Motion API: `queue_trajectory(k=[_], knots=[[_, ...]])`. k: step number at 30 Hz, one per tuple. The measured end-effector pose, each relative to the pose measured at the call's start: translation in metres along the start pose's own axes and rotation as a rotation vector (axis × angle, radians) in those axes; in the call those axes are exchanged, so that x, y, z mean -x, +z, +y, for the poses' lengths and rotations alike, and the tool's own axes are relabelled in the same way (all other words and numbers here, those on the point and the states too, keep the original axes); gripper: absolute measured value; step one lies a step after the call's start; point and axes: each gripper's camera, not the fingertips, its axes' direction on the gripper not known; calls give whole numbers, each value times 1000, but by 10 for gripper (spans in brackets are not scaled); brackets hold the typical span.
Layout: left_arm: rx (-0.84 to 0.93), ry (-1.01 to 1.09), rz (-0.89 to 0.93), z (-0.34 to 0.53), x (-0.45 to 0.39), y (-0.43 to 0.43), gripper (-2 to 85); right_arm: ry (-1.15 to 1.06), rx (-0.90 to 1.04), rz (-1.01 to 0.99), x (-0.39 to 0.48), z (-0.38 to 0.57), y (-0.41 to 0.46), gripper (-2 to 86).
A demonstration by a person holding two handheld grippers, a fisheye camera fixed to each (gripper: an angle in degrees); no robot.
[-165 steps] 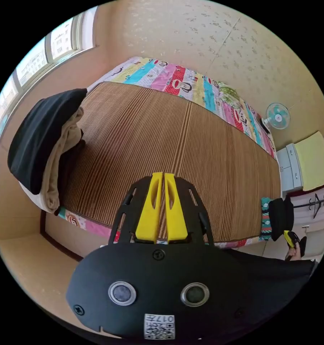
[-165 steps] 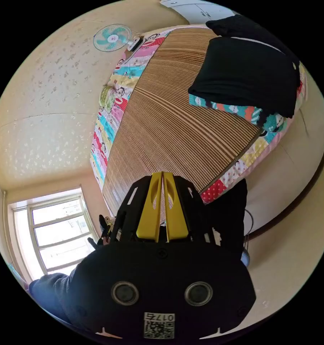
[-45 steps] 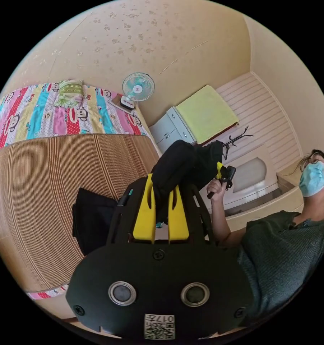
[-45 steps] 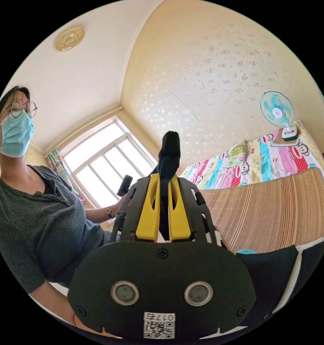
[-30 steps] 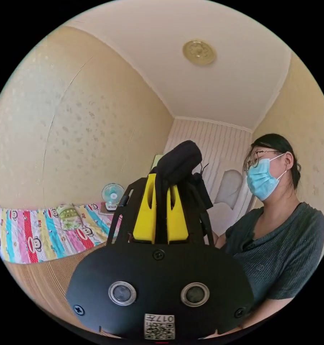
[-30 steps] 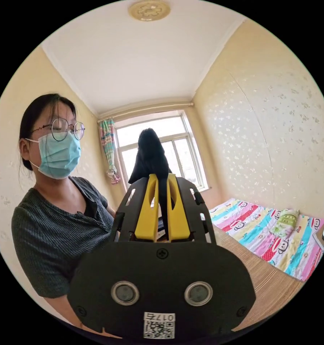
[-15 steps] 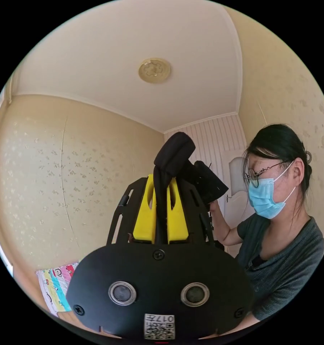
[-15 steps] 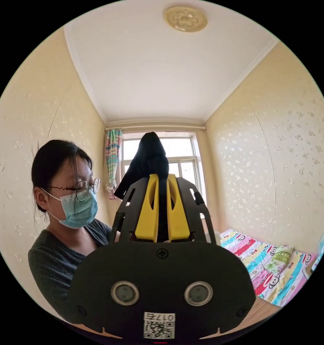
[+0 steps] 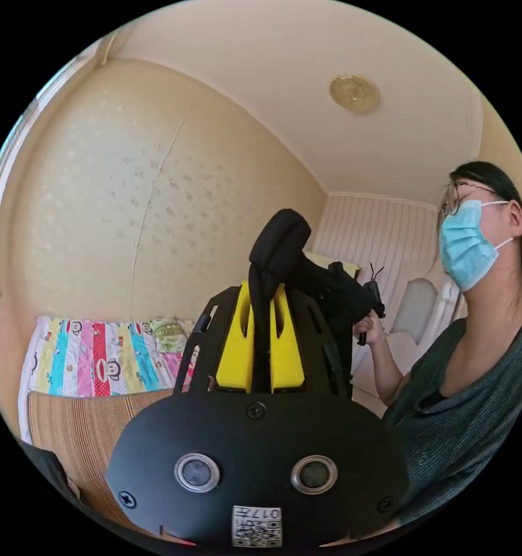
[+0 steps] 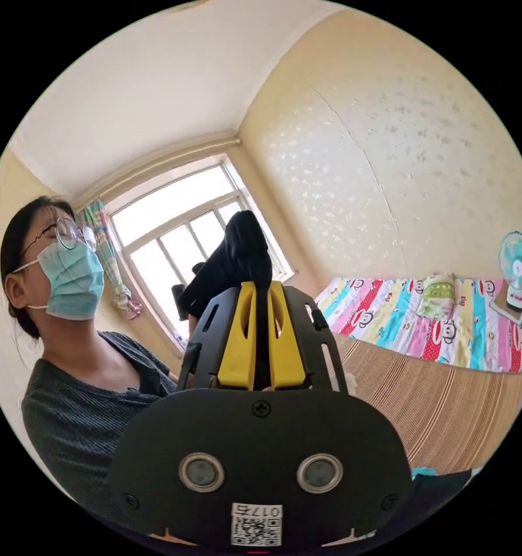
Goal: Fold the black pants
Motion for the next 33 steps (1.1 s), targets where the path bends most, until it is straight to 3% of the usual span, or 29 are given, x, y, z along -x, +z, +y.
queue_trajectory(k=[2,4,6,9,11,13,18,22,28,33], knots=[[74,-92,33,-21,66,53,42,96,8,0,-63,-22,24,23],[144,-173,5,-51,140,122,47,153,32,147,-150,-77,66,23],[244,-216,-178,-85,232,221,64,230,23,280,-220,-122,101,23],[388,-343,-498,-86,327,292,57,299,22,514,-313,-159,150,20],[414,-428,-535,-60,366,301,52,378,42,587,-352,-150,169,18],[436,-464,-477,-16,392,303,52,409,150,526,-395,-108,202,18],[782,-583,-465,207,437,278,70,458,567,529,-469,49,267,27],[1008,-713,-512,335,461,226,83,566,866,439,-505,182,308,39],[1115,-813,-468,422,485,169,107,595,994,273,-513,255,375,72],[1231,-816,-302,447,501,176,106,747,944,239,-540,275,385,54]])
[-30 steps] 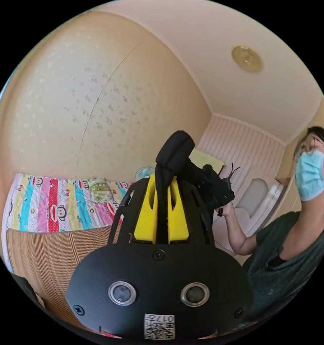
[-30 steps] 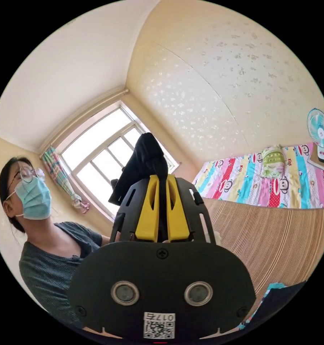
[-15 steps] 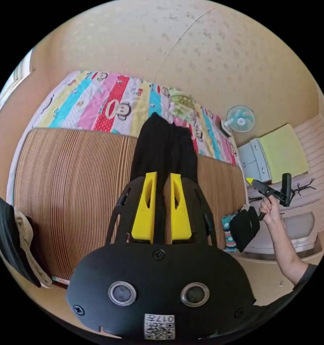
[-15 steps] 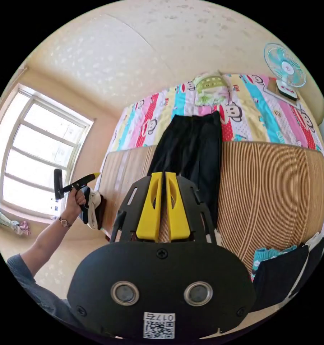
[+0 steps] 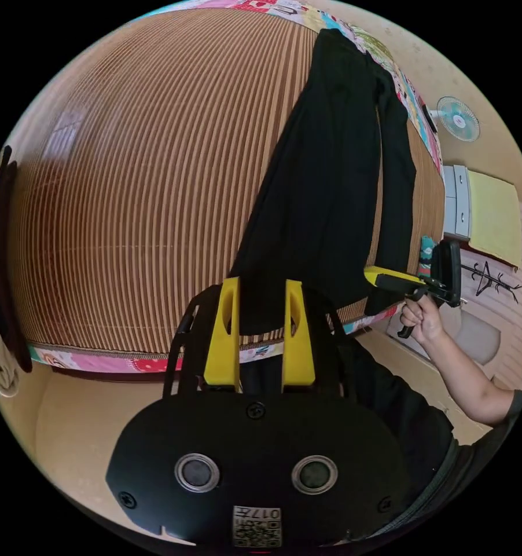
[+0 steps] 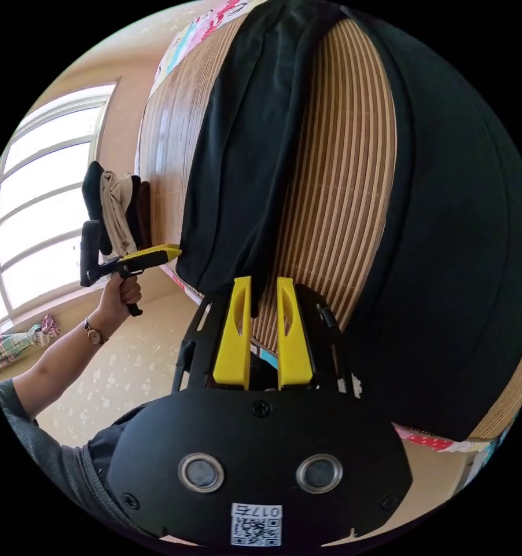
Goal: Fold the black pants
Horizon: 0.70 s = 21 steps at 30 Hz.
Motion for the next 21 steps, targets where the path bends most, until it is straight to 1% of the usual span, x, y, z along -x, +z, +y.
queue_trajectory(k=[1,3,4,5,6,7,8,9,10,11,12,13,14,15,16,17,18,19,20,21], knots=[[20,23,-1,-3,-2,1,100,2,-14,-54,-4,-2,-7,42],[95,90,-103,-14,-9,-8,23,-17,-27,-125,-7,-3,-25,30],[116,107,-94,-17,-9,-13,17,-28,-46,-216,-10,-3,-42,25],[145,163,41,-22,-7,-25,5,-31,-65,-290,-11,-3,-52,22],[141,235,286,-24,-3,-41,-1,-28,-109,-448,-17,-1,-71,19],[126,268,427,-24,1,-50,-3,-32,-172,-628,-25,3,-89,17],[82,305,687,-22,13,-67,-5,-28,-207,-728,-30,5,-97,16],[31,304,903,-21,30,-80,-7,2,-270,-934,-45,10,-106,14],[3,290,975,-20,40,-84,-7,64,-317,-1120,-62,14,-109,12],[-46,250,1008,-17,57,-89,-8,107,-337,-1171,-71,16,-108,11],[-72,196,905,-13,71,-91,-8,194,-368,-1149,-87,21,-108,10],[-76,173,829,-12,75,-90,-9,270,-366,-981,-99,27,-110,8],[-73,130,672,-9,81,-85,-9,307,-338,-873,-103,28,-110,7],[-57,67,543,-8,86,-76,-9,385,-244,-661,-111,28,-104,5],[-43,29,488,-7,89,-70,-9,449,-141,-503,-116,27,-97,5],[3,-39,414,-6,91,-56,-9,486,-81,-416,-118,27,-93,4],[67,-104,331,-4,91,-43,-9,513,19,-267,-117,28,-87,4],[100,-138,264,-3,91,-38,-9,451,51,-215,-112,26,-88,5],[147,-202,111,1,89,-30,-9,413,48,-210,-109,26,-91,5],[158,-247,2,6,87,-27,-9,360,29,-194,-104,26,-100,6]])
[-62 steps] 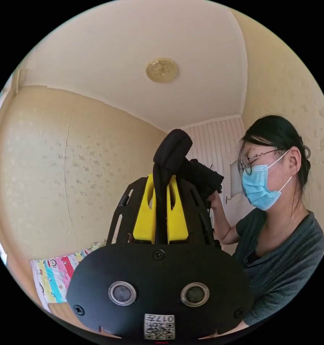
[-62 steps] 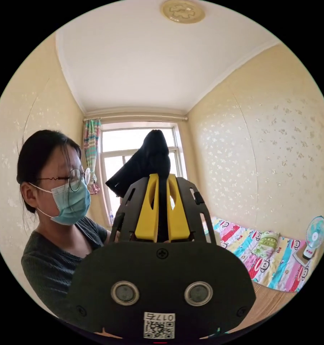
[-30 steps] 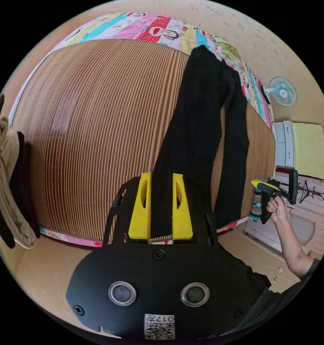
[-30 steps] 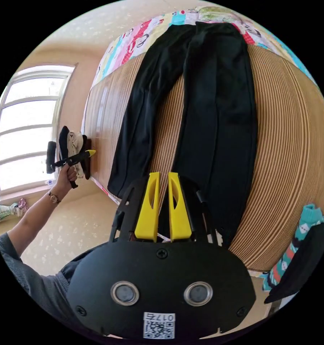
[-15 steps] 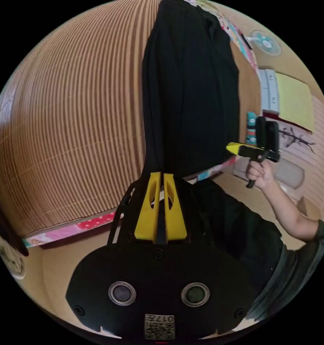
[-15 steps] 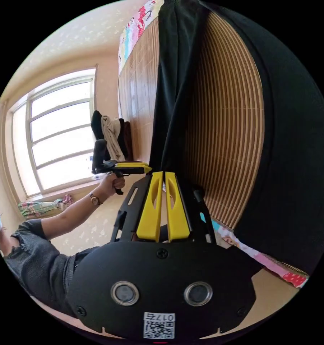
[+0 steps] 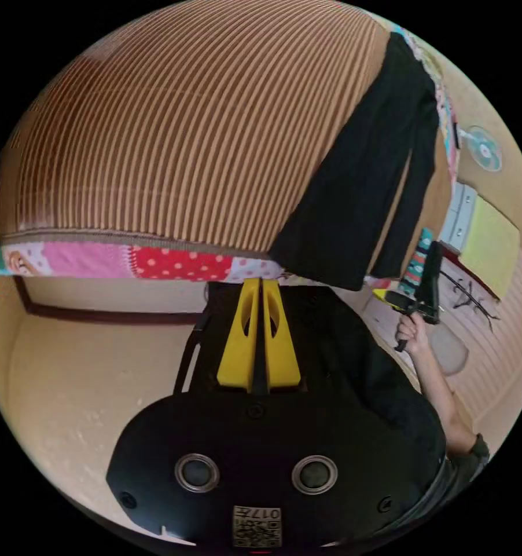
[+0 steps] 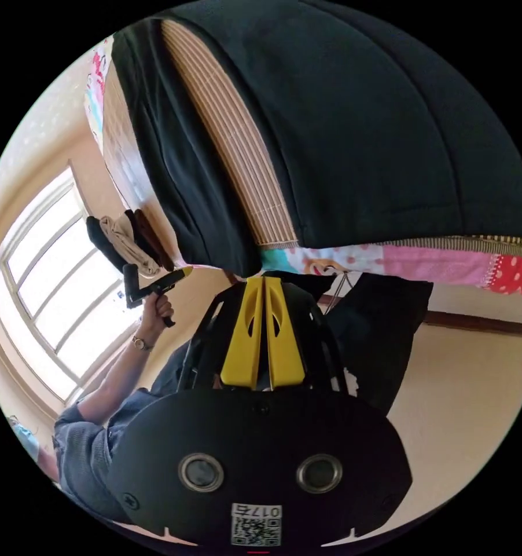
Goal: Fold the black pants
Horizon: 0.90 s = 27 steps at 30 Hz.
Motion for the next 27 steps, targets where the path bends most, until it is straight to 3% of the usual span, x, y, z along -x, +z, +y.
queue_trajectory(k=[5,10,14,18,23,27], knots=[[-150,124,132,10,-38,-6,-7,-13,-180,195,1,8,-62,16],[-105,409,201,-20,-138,19,19,70,-387,466,-19,5,-141,70],[-59,527,125,-57,-228,58,75,125,-416,470,-47,-3,-172,92],[-31,499,20,-84,-282,102,94,134,-354,488,-77,-8,-178,100],[141,435,-34,-90,-312,162,70,14,-280,476,-87,4,-168,76],[155,406,-68,-73,-319,186,27,-46,-266,333,-93,33,-181,42]])
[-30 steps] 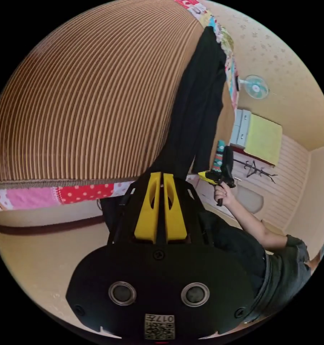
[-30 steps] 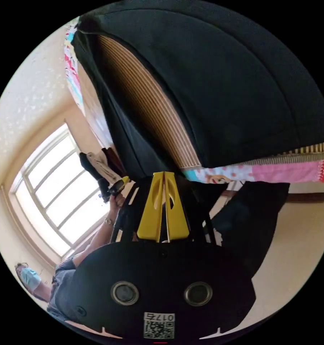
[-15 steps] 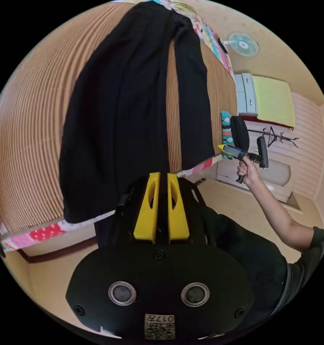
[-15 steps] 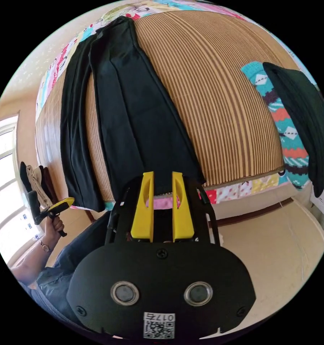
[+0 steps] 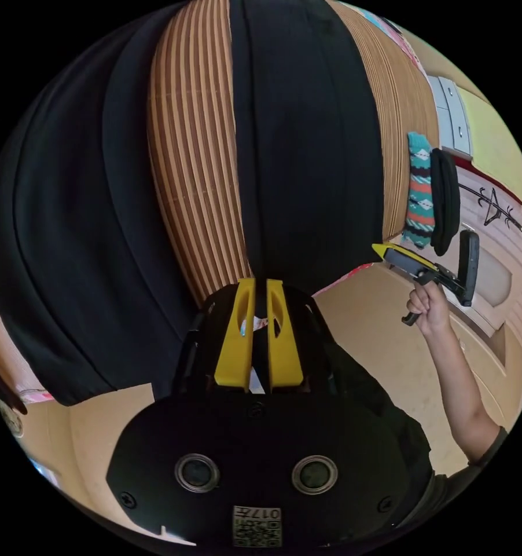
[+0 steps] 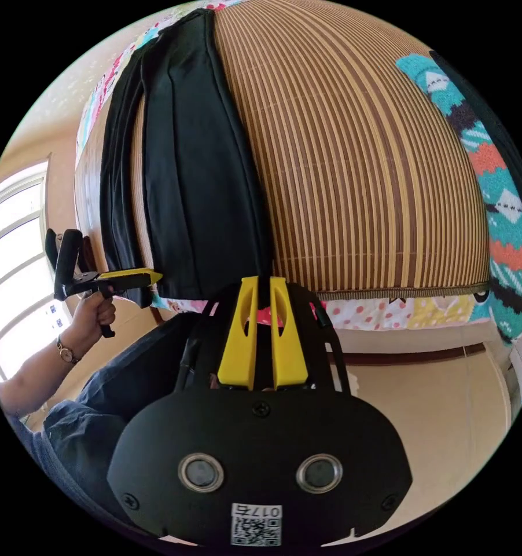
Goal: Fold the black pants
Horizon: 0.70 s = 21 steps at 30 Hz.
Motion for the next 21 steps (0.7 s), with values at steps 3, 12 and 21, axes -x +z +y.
queue_trajectory(k=[3,12,21], knots=[[67,5,16,20,-6,19,20,-12,20,-15,-10,29,-9,36],[-239,-128,89,85,-53,-22,109,-232,73,-44,35,62,-72,30],[-94,162,-102,23,-177,-21,111,-725,181,-192,123,75,-117,30]])
